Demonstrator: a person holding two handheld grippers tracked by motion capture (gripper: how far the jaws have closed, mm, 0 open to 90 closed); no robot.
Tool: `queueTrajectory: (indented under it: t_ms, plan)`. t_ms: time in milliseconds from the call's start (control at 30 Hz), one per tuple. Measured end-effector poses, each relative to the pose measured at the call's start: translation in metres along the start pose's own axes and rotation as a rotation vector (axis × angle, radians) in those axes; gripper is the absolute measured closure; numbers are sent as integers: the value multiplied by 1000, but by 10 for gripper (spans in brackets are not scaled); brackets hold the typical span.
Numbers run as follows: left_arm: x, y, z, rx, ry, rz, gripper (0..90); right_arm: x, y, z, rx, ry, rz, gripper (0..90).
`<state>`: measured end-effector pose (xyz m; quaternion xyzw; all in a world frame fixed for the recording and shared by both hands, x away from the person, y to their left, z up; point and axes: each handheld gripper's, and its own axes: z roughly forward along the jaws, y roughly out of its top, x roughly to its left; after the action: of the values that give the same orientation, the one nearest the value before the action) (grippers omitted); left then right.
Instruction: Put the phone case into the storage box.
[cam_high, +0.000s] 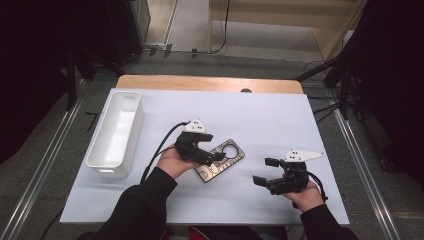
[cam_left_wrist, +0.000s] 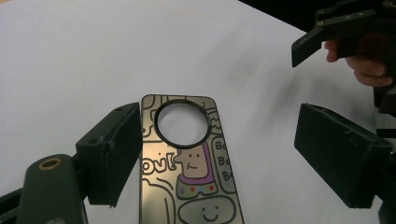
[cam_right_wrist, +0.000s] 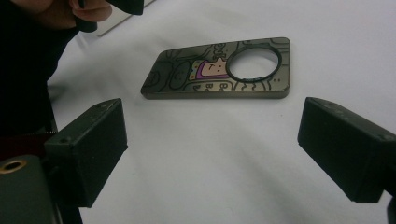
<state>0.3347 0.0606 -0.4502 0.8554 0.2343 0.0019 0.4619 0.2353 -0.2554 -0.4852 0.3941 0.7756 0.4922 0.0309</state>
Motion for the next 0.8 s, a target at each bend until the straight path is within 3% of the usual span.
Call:
queueTrajectory:
  t_ms: [433, 633, 800]
  plan:
    - [-2, -3, 7, 24, 9, 19, 150, -1, 0, 0, -2, -2, -2, 72]
    - [-2, -6, 11, 44, 42, 37, 149, -1, 0, -1, -5, -4, -3, 72]
    - [0, -10, 11, 23, 26, 26, 84, -1, 0, -1, -7, -3, -2, 72]
